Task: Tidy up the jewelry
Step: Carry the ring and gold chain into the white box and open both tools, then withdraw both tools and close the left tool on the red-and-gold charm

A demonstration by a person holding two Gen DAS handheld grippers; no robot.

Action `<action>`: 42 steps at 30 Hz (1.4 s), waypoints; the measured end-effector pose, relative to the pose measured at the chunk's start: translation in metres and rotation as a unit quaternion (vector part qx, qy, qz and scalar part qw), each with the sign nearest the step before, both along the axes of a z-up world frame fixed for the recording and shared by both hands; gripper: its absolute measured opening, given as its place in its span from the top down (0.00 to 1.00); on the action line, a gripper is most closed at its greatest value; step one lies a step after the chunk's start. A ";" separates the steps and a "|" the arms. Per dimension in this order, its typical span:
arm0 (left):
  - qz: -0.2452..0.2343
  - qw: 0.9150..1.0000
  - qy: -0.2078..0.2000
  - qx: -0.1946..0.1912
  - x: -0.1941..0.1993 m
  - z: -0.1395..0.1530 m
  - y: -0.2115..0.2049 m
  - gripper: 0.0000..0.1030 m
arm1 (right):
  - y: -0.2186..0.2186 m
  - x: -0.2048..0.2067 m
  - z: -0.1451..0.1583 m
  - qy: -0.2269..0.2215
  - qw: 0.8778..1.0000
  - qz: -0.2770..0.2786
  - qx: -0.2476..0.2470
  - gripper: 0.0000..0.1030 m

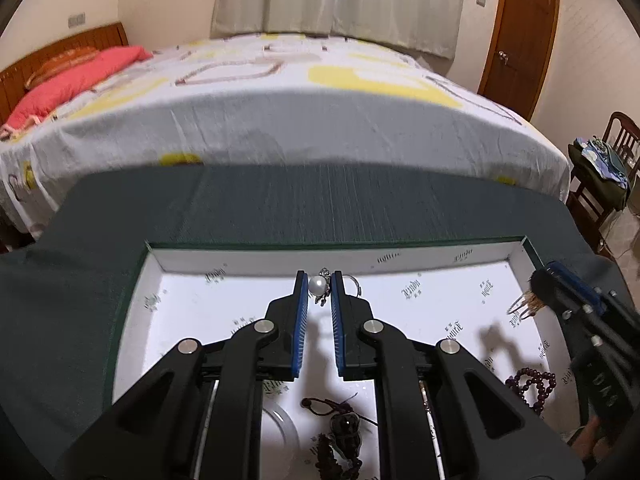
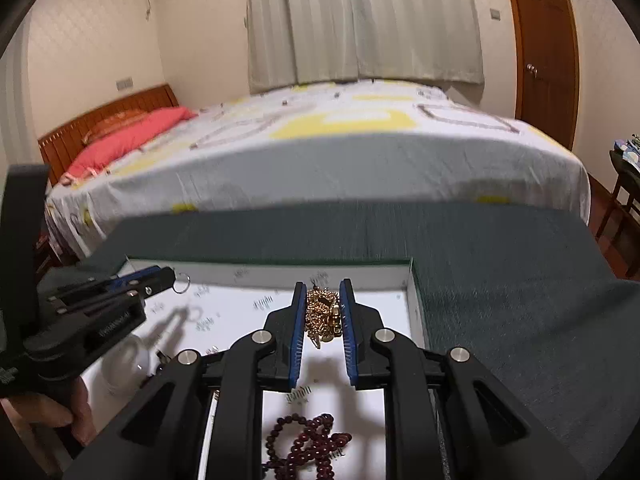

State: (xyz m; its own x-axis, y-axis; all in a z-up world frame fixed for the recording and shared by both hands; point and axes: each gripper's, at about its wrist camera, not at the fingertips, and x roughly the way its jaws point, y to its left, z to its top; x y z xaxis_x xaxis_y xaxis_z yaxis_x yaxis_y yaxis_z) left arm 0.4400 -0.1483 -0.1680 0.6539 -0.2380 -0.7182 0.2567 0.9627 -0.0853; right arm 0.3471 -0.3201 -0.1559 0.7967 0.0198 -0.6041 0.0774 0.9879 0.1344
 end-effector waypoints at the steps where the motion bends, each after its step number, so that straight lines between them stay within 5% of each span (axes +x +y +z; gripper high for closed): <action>1: 0.000 1.000 0.006 -0.003 0.002 -0.001 0.000 0.88 | 0.000 0.001 0.000 0.004 1.000 0.000 -0.002 0.83; 7: -0.011 0.999 0.032 -0.002 0.005 -0.009 -0.001 0.69 | 0.004 0.008 -0.006 0.038 0.999 0.004 -0.009 0.77; 10: -0.013 0.999 0.032 0.001 0.003 -0.009 -0.002 0.55 | 0.000 0.006 -0.004 0.027 1.000 -0.005 -0.001 0.45; 11: -0.011 1.000 0.026 0.002 0.001 -0.007 -0.002 0.47 | 0.001 0.003 -0.002 0.020 1.000 -0.007 -0.006 0.44; 22: 0.006 0.997 -0.080 -0.008 -0.060 0.051 0.025 0.22 | 0.009 -0.051 0.035 -0.052 0.998 -0.009 -0.022 0.42; 31: 0.055 0.994 -0.089 -0.035 -0.126 0.062 0.087 0.21 | 0.026 -0.124 0.043 -0.073 0.997 0.001 -0.023 0.36; 42: 0.079 0.995 -0.061 -0.016 -0.202 0.022 0.115 0.21 | 0.031 -0.193 0.026 -0.065 0.998 -0.008 -0.017 0.36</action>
